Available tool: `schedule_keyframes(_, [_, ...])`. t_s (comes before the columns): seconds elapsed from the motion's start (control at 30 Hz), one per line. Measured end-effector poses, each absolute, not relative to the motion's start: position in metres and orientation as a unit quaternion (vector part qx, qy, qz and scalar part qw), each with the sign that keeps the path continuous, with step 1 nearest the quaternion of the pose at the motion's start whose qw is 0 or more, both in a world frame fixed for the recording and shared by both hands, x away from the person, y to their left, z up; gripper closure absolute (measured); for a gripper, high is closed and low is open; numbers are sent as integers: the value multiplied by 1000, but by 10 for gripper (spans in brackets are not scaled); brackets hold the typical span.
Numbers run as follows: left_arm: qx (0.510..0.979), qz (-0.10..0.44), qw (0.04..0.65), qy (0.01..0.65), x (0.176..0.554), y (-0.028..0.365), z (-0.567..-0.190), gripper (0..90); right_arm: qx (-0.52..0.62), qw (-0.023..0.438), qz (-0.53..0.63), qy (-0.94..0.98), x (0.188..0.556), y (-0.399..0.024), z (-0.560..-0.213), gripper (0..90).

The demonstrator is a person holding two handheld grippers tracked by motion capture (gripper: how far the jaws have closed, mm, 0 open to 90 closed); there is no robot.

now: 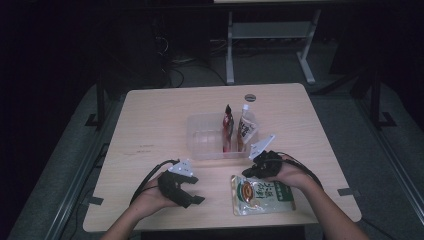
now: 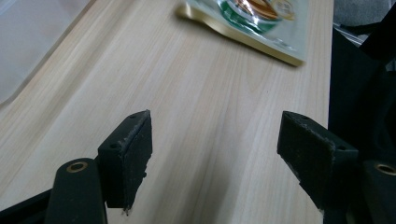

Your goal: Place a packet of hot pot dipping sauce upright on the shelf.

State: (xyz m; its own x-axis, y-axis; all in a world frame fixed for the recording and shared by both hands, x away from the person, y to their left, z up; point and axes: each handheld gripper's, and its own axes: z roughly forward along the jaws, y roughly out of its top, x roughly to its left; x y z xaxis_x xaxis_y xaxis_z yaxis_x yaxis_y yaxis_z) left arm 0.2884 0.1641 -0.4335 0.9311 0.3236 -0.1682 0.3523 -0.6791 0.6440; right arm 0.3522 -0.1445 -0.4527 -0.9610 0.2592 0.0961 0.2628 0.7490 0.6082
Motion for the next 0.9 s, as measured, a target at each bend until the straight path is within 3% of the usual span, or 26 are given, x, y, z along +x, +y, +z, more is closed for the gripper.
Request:
schedule_keyframes(0.13, [914, -14, 366, 176, 289, 151, -434, 262, -141, 0, -331, -933, 346, -142, -446, 898])
schedule_keyframes(0.67, [923, -26, 365, 120, 305, 67, -442, 239, -274, -29, -364, -890, 325, -205, -425, 471])
schedule_keyframes(0.9, [928, -30, 356, 108, 315, 36, -450, 222, -298, -50, -372, -878, 318, -225, -424, 410])
